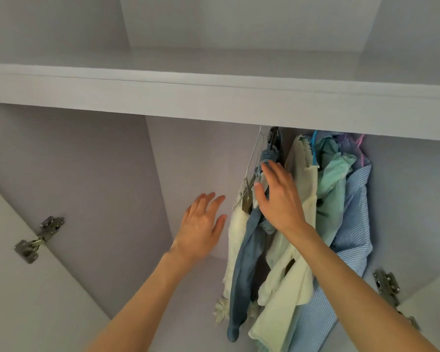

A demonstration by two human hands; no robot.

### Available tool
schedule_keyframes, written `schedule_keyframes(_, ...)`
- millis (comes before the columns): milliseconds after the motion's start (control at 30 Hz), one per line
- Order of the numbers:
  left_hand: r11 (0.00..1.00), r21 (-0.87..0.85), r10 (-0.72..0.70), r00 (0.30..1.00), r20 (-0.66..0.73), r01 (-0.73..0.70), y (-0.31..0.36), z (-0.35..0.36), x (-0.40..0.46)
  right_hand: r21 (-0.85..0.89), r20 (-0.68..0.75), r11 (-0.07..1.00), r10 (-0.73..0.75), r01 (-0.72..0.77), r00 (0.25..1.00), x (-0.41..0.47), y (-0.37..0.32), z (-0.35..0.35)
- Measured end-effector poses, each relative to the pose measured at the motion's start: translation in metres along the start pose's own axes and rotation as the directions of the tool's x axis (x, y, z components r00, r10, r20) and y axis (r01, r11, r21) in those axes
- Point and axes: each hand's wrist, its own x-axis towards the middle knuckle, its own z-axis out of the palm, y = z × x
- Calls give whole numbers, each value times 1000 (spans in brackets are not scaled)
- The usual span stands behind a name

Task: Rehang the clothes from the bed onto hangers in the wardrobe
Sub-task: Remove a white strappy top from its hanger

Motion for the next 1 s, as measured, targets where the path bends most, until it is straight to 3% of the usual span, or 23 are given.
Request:
schedule_keyframes(200,993,-31,112,993,-32,-113,5,10,71,85,39,996,16,-19,999,3,11,3)
schedule_keyframes(367,946,-308,-59,985,160,107,27,18,120,92,80,995,23,-31,997,-3,23,-3)
schedule_keyframes(500,841,-495,-89,958,272,219,46,30,129,119,103,990,65,-78,993,-4,28,-6)
schedule_keyframes(633,774,-568,-212,960,182,279,48,44,128,91,101,991,84,-93,991,-6,33,-6)
schedule_keyframes(733,788,-543,-291,953,87,290,45,46,128,72,106,992,95,-103,990,-7,36,-7)
schedule_keyframes(1000,838,-531,-218,970,-110,128,34,20,133,38,74,997,58,-61,996,-7,40,-6)
